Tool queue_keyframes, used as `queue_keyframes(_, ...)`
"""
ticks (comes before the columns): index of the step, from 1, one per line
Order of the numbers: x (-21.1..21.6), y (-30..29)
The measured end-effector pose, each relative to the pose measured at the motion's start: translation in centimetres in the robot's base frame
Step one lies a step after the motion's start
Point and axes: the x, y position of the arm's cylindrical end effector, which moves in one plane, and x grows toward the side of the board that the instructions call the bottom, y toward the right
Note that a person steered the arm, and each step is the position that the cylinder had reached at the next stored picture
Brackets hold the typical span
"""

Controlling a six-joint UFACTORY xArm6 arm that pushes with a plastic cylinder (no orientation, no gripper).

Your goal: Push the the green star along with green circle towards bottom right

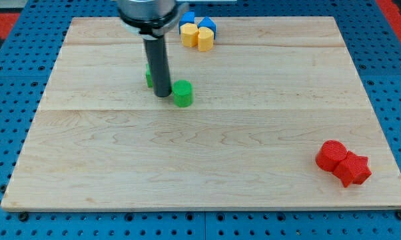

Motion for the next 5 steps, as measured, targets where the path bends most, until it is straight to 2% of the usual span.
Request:
queue_keyframes(1, -0.2, -8.3)
queue_keyframes(2, -3.9, -9.4)
queue_keyframes(3, -6.1, -4.7)
queue_keyframes(4, -2.6, -0.3)
queue_keyframes(5, 2.7, 0.0)
